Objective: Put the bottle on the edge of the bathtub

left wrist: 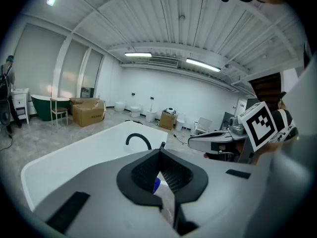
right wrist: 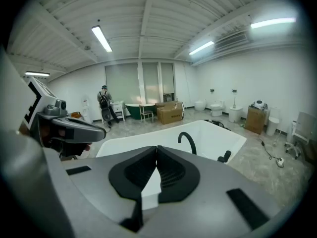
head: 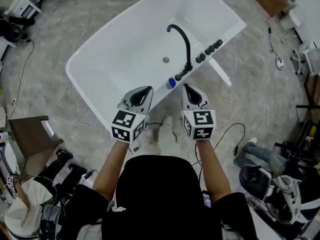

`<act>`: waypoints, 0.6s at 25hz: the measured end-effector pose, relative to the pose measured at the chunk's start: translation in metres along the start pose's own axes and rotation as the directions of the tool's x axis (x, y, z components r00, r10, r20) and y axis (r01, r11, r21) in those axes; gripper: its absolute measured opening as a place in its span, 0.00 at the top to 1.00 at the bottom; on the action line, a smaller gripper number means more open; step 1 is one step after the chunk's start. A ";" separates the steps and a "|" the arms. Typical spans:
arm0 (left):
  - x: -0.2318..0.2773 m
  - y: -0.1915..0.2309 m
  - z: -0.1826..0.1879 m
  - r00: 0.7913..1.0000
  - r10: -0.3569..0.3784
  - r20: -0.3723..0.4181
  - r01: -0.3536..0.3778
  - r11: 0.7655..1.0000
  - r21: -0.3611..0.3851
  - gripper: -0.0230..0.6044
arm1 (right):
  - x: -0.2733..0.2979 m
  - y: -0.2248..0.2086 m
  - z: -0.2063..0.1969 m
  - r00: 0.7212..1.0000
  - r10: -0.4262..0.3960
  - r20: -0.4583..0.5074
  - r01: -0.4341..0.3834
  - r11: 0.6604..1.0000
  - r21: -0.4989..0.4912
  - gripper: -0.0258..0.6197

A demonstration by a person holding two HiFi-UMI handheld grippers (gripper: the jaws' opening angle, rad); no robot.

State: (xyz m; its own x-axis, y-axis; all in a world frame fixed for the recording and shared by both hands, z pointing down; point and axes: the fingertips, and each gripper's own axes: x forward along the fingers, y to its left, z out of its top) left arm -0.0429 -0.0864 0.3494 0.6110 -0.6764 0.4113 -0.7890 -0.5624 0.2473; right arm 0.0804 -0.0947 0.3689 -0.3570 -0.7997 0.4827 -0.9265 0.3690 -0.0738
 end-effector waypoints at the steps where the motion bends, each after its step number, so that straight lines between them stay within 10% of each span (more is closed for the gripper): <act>1: -0.001 -0.002 0.006 1.000 -0.002 0.008 0.002 1.000 0.006 0.94 | -0.003 0.001 0.008 1.000 0.000 0.015 0.000 1.000 -0.007 0.92; 15: -0.015 -0.022 0.098 0.989 -0.016 0.148 0.003 0.996 0.086 0.94 | -0.042 0.002 0.106 0.982 0.014 0.188 0.004 0.995 -0.096 0.92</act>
State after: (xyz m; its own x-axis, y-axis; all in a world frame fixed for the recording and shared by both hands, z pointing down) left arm -0.0283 -0.1103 0.2512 0.6264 -0.7300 0.2732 -0.7785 -0.6036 0.1720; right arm 0.0807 -0.1101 0.2558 -0.3859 -0.8691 0.3094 -0.9123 0.4094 0.0122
